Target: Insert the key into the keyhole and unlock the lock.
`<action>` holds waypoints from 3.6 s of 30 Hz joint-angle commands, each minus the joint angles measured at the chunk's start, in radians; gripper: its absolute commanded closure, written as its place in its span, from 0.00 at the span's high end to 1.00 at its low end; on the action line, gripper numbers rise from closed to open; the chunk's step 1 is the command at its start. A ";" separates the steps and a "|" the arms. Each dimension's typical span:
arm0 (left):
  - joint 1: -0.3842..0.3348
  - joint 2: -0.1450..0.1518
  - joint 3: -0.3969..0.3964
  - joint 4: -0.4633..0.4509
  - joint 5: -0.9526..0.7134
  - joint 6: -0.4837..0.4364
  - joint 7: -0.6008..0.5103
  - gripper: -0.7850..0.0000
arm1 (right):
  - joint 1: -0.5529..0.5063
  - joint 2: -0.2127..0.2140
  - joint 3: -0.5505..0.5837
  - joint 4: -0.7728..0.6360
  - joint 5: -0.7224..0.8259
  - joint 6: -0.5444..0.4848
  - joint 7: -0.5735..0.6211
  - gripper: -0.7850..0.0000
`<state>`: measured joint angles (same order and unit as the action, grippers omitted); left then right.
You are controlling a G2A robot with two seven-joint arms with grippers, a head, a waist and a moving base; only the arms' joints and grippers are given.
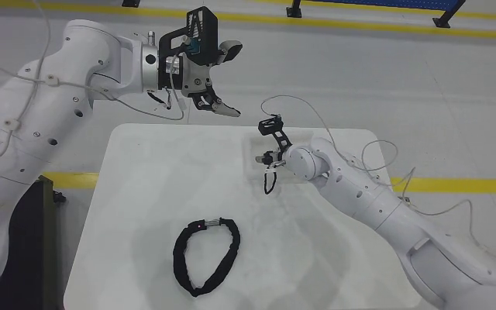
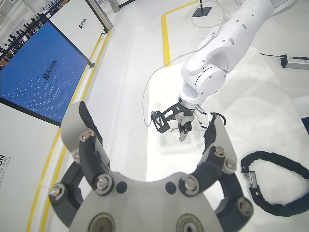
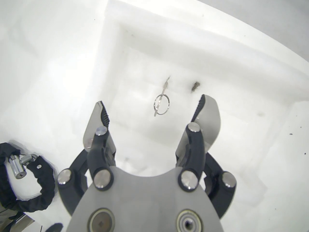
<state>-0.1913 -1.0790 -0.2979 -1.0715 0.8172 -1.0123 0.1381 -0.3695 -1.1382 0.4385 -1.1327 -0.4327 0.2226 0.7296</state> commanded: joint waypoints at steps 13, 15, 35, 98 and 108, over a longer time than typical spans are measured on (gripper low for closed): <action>0.000 0.000 0.000 0.000 0.000 0.000 0.000 1.00 | -0.008 -0.041 0.035 0.062 -0.021 0.012 0.026 0.31; 0.000 0.000 0.000 0.000 0.000 0.000 0.000 1.00 | -0.010 -0.046 0.041 0.068 -0.023 0.011 0.026 0.25; 0.000 0.000 0.000 0.000 0.000 0.000 0.000 1.00 | -0.015 -0.100 0.082 0.152 -0.055 0.003 0.048 0.00; 0.000 0.000 0.000 0.000 0.000 0.000 0.000 1.00 | -0.175 -0.071 0.358 -0.126 -0.520 0.130 0.157 0.00; 0.000 0.000 0.000 0.000 0.000 0.000 0.000 1.00 | -0.119 -0.127 0.286 0.025 -0.524 0.136 0.191 0.00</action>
<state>-0.1913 -1.0790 -0.2979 -1.0715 0.8172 -1.0123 0.1381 -0.4912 -1.2617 0.7290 -1.1196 -0.9592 0.3616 0.9163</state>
